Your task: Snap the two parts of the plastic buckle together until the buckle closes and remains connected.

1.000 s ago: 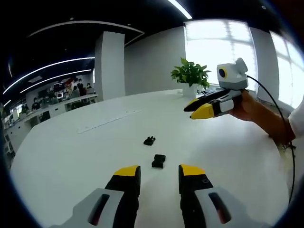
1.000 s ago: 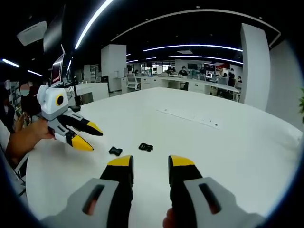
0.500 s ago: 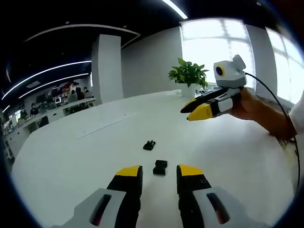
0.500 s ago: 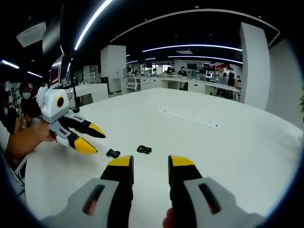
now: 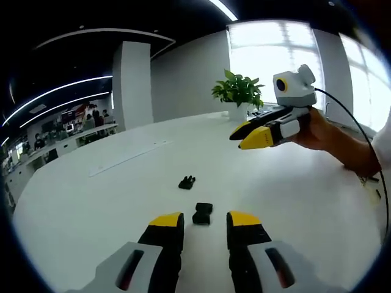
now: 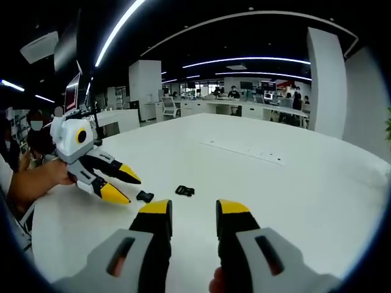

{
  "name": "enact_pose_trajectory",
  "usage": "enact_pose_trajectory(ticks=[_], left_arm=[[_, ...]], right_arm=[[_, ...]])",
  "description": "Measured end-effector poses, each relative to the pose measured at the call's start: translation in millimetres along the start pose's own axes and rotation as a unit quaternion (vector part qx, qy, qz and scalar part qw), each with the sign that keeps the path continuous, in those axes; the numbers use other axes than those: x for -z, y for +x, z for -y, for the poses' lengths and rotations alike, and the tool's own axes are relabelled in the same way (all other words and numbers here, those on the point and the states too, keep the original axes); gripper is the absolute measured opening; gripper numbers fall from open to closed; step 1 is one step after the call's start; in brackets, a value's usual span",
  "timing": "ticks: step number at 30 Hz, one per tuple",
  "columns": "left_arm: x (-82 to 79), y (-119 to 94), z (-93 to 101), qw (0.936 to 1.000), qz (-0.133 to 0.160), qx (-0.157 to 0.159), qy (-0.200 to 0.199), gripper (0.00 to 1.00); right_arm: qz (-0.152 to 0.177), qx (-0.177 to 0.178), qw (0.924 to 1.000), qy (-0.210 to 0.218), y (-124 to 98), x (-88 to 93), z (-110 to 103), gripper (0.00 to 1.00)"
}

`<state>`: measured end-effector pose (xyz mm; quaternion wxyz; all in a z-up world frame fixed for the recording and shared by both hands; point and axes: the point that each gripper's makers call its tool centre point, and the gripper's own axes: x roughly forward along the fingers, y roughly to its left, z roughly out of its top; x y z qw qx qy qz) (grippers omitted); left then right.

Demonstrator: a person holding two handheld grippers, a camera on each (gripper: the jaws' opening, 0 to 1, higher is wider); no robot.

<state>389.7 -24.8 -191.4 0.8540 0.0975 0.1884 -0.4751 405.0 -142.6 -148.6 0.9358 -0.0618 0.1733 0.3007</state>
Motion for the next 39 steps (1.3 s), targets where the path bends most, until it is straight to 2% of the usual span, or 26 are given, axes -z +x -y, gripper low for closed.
enact_pose_trajectory(ticks=[22,39], left_arm=[[7.8,10.8,-0.3,0.9998,-0.017,0.013,-0.003,0.24],[9.4,12.6,3.4,0.9996,-0.017,0.021,-0.011,0.17]], right_arm=[[-0.003,-0.002,1.0,-0.005,0.8,2.4,1.4,0.28],[-0.015,-0.007,0.9998,-0.006,3.8,6.7,-2.8,0.28]])
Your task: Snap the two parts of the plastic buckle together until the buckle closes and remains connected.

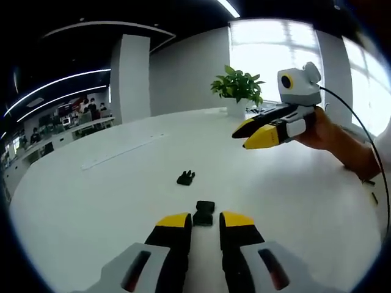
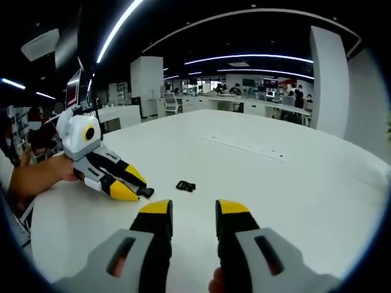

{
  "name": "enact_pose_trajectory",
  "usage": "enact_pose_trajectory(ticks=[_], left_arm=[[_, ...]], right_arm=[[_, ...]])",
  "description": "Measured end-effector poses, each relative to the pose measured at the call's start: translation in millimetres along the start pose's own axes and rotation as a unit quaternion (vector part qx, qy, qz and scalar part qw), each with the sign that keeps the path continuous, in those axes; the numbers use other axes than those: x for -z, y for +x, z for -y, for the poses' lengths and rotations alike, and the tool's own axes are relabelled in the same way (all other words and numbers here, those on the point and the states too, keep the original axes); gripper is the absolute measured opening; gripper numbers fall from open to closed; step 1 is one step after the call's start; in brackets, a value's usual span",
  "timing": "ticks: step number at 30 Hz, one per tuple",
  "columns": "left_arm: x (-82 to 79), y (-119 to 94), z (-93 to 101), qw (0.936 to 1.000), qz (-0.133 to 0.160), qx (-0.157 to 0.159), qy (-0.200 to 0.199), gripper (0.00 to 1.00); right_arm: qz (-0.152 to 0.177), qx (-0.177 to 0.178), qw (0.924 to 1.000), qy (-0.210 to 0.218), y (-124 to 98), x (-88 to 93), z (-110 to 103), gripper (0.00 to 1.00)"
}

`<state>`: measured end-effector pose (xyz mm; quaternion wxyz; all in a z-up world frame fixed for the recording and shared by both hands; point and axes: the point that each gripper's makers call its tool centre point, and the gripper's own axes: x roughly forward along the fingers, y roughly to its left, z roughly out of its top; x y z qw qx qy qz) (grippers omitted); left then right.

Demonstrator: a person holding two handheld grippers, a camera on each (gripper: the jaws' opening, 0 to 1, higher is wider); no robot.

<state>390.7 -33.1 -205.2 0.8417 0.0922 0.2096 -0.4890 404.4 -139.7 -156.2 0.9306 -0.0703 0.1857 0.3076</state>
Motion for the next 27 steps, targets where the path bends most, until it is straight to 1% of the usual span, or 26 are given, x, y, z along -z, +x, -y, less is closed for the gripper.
enact_pose_trajectory(ticks=[10,27], left_arm=[[1.1,4.1,-5.2,1.0,0.003,0.003,-0.005,0.13],[1.3,3.0,-11.4,0.9999,0.008,0.0,-0.012,0.12]], right_arm=[[-0.006,-0.001,1.0,-0.001,3.5,2.3,-0.6,0.28],[-0.012,-0.002,0.9999,-0.004,6.2,3.0,-2.2,0.28]])
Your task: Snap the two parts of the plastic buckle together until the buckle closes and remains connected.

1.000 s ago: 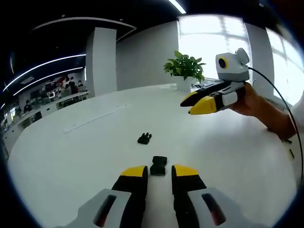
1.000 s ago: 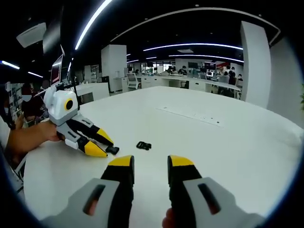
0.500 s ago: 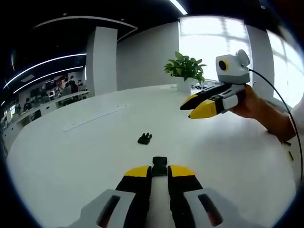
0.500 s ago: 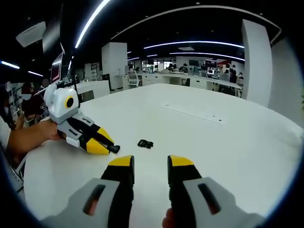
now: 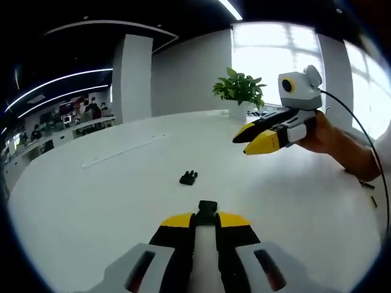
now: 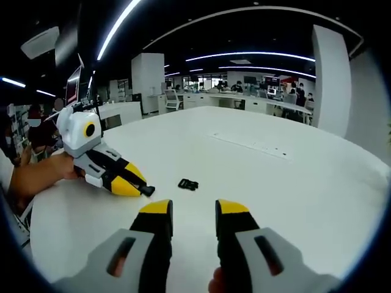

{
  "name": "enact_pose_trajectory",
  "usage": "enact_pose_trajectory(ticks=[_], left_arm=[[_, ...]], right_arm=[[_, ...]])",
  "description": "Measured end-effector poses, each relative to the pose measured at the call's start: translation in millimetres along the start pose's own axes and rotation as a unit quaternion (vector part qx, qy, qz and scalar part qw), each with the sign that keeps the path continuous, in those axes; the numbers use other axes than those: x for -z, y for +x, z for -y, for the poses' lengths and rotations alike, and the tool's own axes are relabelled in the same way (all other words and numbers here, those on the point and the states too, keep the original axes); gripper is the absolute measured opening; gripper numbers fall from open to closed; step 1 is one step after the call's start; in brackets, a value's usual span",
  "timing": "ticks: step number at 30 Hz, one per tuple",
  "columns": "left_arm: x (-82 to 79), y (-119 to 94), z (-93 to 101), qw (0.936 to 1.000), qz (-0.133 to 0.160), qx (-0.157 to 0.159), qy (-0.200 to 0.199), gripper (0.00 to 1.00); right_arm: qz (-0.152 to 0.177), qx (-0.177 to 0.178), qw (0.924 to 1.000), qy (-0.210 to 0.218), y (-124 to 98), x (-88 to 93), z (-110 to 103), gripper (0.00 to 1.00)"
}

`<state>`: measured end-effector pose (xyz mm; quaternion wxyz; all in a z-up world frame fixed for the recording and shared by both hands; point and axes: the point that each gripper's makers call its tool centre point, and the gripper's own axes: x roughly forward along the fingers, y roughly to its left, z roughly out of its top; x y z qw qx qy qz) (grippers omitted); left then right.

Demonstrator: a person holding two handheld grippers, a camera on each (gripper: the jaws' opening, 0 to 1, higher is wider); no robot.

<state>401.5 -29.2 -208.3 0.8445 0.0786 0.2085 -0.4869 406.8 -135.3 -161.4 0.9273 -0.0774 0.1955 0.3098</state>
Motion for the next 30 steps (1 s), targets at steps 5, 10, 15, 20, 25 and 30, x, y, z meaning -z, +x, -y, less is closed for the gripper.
enact_pose_trajectory(ticks=[5,10,15,20,25,30], left_arm=[[0.4,-1.3,-4.7,1.0,0.001,-0.008,-0.005,0.12],[1.1,-3.1,-8.4,0.9999,0.003,-0.013,-0.006,0.12],[2.1,-5.4,-10.1,0.9999,0.004,-0.011,-0.008,0.12],[3.6,-9.0,-13.8,0.9999,0.001,-0.015,-0.006,0.12],[4.3,-11.0,-15.4,0.9999,0.001,-0.014,-0.006,0.12],[5.1,-12.7,-16.7,0.9999,-0.003,-0.013,-0.005,0.12]], right_arm=[[-0.006,0.0,1.0,-0.002,3.6,1.1,-1.2,0.27],[-0.011,-0.004,0.9999,-0.004,8.6,1.0,-5.3,0.27],[-0.019,-0.007,0.9998,-0.009,17.8,0.3,-10.1,0.27],[-0.025,-0.018,0.9995,-0.01,30.5,-0.5,-16.7,0.27],[-0.032,-0.024,0.9991,-0.01,42.4,1.9,-19.9,0.27],[-0.041,-0.025,0.9988,-0.009,49.5,6.9,-20.1,0.27]])
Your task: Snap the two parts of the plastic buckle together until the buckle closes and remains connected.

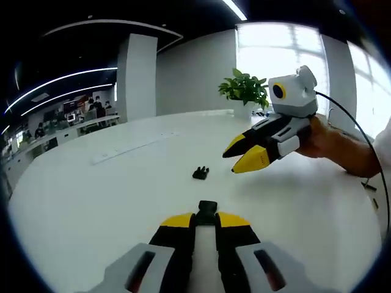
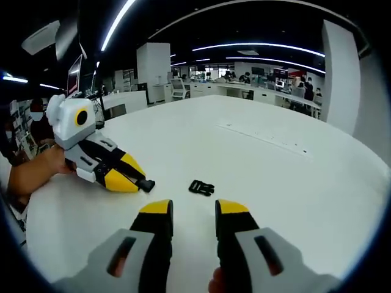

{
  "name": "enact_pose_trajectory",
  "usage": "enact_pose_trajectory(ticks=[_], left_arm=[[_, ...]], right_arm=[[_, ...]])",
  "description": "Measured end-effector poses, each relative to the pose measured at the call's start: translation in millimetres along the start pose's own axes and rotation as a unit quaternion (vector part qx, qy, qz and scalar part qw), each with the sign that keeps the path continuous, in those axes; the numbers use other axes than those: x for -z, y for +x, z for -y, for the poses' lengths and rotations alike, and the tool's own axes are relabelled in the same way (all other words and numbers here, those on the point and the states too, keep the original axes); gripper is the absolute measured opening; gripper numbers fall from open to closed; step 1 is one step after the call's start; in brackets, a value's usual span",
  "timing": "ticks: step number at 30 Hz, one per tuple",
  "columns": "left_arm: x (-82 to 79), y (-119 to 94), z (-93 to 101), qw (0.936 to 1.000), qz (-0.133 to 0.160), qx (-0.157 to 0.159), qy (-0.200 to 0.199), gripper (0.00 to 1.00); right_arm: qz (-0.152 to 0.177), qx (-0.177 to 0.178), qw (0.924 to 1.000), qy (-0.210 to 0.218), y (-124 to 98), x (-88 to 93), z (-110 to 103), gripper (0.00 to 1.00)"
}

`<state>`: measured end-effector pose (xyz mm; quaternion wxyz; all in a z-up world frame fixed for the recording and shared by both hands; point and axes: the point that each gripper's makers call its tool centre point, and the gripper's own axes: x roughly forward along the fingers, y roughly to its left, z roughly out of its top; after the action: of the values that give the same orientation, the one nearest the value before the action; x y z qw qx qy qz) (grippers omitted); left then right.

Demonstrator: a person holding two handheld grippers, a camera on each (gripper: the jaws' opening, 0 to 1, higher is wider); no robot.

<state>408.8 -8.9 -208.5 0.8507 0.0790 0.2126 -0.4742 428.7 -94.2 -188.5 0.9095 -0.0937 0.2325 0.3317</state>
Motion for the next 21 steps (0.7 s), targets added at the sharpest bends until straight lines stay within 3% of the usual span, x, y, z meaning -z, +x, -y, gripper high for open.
enact_pose_trajectory(ticks=[9,21], left_arm=[[1.3,-2.6,-2.7,1.0,-0.004,-0.003,0.001,0.12],[1.5,-4.9,-5.1,1.0,-0.007,-0.004,0.001,0.12]], right_arm=[[-0.02,-0.01,0.9997,-0.003,17.8,7.5,-4.3,0.28],[-0.022,-0.009,0.9996,-0.012,26.5,3.5,-5.5,0.28]])
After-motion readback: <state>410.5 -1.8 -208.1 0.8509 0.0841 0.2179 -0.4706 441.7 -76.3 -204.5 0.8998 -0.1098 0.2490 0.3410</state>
